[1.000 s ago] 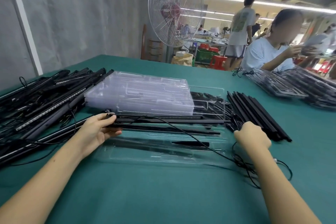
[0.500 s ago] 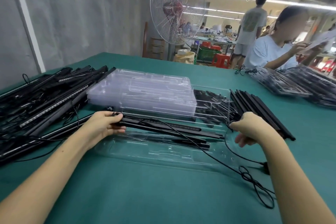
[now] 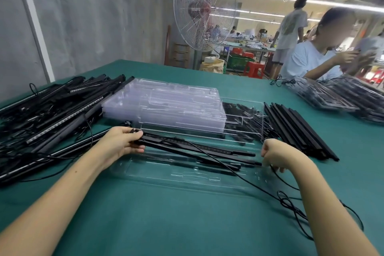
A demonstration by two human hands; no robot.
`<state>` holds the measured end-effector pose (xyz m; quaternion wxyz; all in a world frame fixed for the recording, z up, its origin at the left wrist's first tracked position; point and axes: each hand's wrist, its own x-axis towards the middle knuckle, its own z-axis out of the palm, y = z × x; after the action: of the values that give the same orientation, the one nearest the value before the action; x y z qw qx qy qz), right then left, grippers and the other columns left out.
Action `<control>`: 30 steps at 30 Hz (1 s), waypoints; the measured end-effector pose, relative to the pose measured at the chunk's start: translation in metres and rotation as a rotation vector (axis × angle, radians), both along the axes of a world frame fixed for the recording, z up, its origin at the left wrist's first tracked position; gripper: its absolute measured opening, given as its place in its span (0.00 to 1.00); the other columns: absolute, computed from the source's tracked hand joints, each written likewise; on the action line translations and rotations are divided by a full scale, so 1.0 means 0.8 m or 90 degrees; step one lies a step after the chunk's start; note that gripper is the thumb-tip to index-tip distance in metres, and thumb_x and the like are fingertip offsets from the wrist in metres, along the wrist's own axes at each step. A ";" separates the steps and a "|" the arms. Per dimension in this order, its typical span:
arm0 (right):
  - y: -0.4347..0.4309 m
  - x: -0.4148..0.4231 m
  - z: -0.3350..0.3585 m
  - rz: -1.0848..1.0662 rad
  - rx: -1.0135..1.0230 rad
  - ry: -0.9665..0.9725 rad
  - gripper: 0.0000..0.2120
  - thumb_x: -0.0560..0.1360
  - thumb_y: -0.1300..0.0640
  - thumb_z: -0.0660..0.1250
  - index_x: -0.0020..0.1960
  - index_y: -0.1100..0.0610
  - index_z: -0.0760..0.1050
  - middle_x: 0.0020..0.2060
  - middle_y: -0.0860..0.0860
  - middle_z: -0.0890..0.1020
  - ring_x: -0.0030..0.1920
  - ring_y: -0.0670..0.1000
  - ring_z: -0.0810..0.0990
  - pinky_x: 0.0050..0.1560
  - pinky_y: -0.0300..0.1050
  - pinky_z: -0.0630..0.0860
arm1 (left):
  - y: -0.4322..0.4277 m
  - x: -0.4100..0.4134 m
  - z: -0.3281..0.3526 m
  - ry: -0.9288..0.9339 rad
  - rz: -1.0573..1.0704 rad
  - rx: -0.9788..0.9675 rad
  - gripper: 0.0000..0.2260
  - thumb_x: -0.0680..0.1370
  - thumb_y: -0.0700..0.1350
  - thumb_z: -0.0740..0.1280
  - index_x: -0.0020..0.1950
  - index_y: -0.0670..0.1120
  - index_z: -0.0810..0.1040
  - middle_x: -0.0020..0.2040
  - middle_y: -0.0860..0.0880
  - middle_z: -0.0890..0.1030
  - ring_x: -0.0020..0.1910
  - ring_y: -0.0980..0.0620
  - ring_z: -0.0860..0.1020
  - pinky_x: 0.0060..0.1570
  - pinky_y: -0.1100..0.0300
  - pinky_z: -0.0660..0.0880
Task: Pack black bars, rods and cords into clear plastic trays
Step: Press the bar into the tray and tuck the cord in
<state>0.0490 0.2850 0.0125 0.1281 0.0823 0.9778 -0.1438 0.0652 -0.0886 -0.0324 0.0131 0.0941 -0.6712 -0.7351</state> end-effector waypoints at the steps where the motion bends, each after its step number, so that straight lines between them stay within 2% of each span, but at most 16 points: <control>1: 0.004 -0.002 -0.001 -0.018 0.016 0.025 0.06 0.74 0.69 0.58 0.42 0.60 0.67 0.38 0.58 0.75 0.32 0.53 0.71 0.29 0.43 0.69 | 0.001 0.000 0.000 0.002 -0.002 -0.026 0.03 0.77 0.35 0.66 0.46 0.35 0.76 0.40 0.40 0.77 0.28 0.50 0.81 0.27 0.63 0.77; 3: 0.015 -0.006 -0.003 -0.066 0.055 0.089 0.09 0.74 0.69 0.55 0.37 0.61 0.66 0.35 0.57 0.73 0.34 0.54 0.71 0.33 0.44 0.68 | 0.000 0.001 0.000 0.006 -0.010 -0.086 0.04 0.77 0.36 0.66 0.48 0.35 0.76 0.40 0.41 0.77 0.28 0.52 0.80 0.25 0.64 0.75; 5: 0.024 -0.005 -0.003 -0.100 0.077 0.085 0.10 0.75 0.68 0.57 0.35 0.60 0.64 0.33 0.56 0.70 0.35 0.54 0.70 0.36 0.45 0.68 | -0.003 0.003 0.000 0.014 -0.025 -0.180 0.05 0.77 0.39 0.67 0.50 0.38 0.78 0.39 0.43 0.78 0.26 0.55 0.78 0.22 0.65 0.72; 7: 0.028 0.002 -0.001 -0.097 0.070 0.008 0.05 0.75 0.63 0.64 0.42 0.62 0.69 0.39 0.57 0.74 0.39 0.55 0.73 0.41 0.47 0.74 | -0.006 0.006 0.001 0.021 -0.040 -0.359 0.04 0.76 0.46 0.69 0.48 0.47 0.79 0.32 0.50 0.81 0.23 0.58 0.74 0.23 0.66 0.69; 9: 0.034 0.005 0.001 -0.083 0.052 -0.032 0.09 0.74 0.60 0.69 0.50 0.64 0.74 0.44 0.58 0.76 0.44 0.56 0.74 0.48 0.48 0.76 | -0.006 0.008 0.005 0.041 -0.031 -0.549 0.05 0.74 0.52 0.70 0.46 0.53 0.80 0.32 0.56 0.80 0.29 0.61 0.75 0.31 0.65 0.70; 11: 0.035 0.008 0.009 -0.065 0.034 -0.007 0.08 0.74 0.61 0.68 0.50 0.64 0.75 0.43 0.57 0.76 0.42 0.54 0.73 0.43 0.47 0.76 | -0.005 0.009 0.008 0.060 0.001 -0.691 0.09 0.72 0.55 0.71 0.50 0.54 0.80 0.41 0.56 0.78 0.41 0.58 0.74 0.43 0.62 0.70; 13: 0.030 0.011 0.021 -0.050 -0.013 0.031 0.03 0.74 0.63 0.67 0.44 0.63 0.74 0.36 0.56 0.75 0.34 0.52 0.72 0.33 0.44 0.74 | -0.005 0.010 0.009 0.080 0.006 -0.777 0.14 0.72 0.56 0.71 0.55 0.53 0.80 0.45 0.54 0.73 0.44 0.56 0.72 0.49 0.59 0.69; 14: 0.025 0.011 0.026 -0.036 -0.047 0.041 0.04 0.74 0.64 0.66 0.41 0.62 0.74 0.33 0.55 0.75 0.29 0.50 0.71 0.29 0.42 0.72 | -0.005 0.011 0.008 0.094 0.006 -0.806 0.14 0.73 0.55 0.70 0.56 0.53 0.79 0.47 0.53 0.71 0.46 0.55 0.72 0.52 0.57 0.71; 16: 0.009 0.014 0.031 0.028 -0.113 0.056 0.05 0.75 0.64 0.66 0.40 0.62 0.74 0.30 0.53 0.76 0.24 0.48 0.71 0.24 0.38 0.71 | -0.003 0.014 0.008 0.141 -0.004 -0.844 0.10 0.75 0.53 0.69 0.55 0.55 0.78 0.51 0.53 0.70 0.51 0.54 0.72 0.55 0.54 0.72; 17: 0.000 0.015 0.031 0.072 -0.133 0.069 0.03 0.74 0.63 0.67 0.41 0.61 0.75 0.31 0.52 0.78 0.24 0.47 0.73 0.24 0.37 0.72 | -0.002 0.014 0.008 0.168 -0.028 -0.849 0.08 0.75 0.51 0.68 0.54 0.55 0.79 0.51 0.54 0.72 0.52 0.54 0.72 0.55 0.54 0.72; 20: -0.030 0.014 0.017 0.188 -0.114 0.109 0.01 0.73 0.59 0.69 0.44 0.54 0.78 0.38 0.48 0.79 0.34 0.44 0.76 0.31 0.34 0.73 | 0.001 0.012 0.005 0.193 -0.112 -0.827 0.06 0.77 0.46 0.67 0.50 0.55 0.82 0.45 0.55 0.76 0.48 0.56 0.75 0.52 0.59 0.71; 22: -0.042 0.011 0.002 0.231 -0.083 0.103 0.02 0.72 0.57 0.70 0.44 0.52 0.78 0.38 0.45 0.77 0.37 0.40 0.74 0.34 0.32 0.70 | -0.003 0.010 0.003 0.198 -0.118 -0.810 0.06 0.77 0.45 0.67 0.49 0.55 0.82 0.43 0.57 0.77 0.45 0.57 0.74 0.50 0.60 0.71; 25: -0.046 0.006 -0.011 0.245 -0.064 0.119 0.05 0.72 0.58 0.71 0.40 0.51 0.77 0.34 0.40 0.72 0.34 0.36 0.69 0.31 0.30 0.64 | -0.012 0.009 0.000 0.209 -0.129 -0.772 0.06 0.77 0.46 0.67 0.49 0.56 0.81 0.44 0.59 0.76 0.47 0.58 0.73 0.48 0.63 0.68; 30: -0.036 0.003 -0.009 0.219 -0.113 0.088 0.07 0.69 0.49 0.74 0.40 0.49 0.77 0.37 0.43 0.76 0.37 0.39 0.73 0.33 0.34 0.67 | -0.017 0.011 -0.002 0.189 -0.149 -0.691 0.07 0.77 0.46 0.67 0.46 0.60 0.79 0.46 0.59 0.77 0.48 0.59 0.75 0.45 0.66 0.69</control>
<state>0.0517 0.2559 0.0055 0.0902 -0.1074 0.9674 -0.2110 0.0737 -0.1022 -0.0343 0.0724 -0.1051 -0.9492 -0.2875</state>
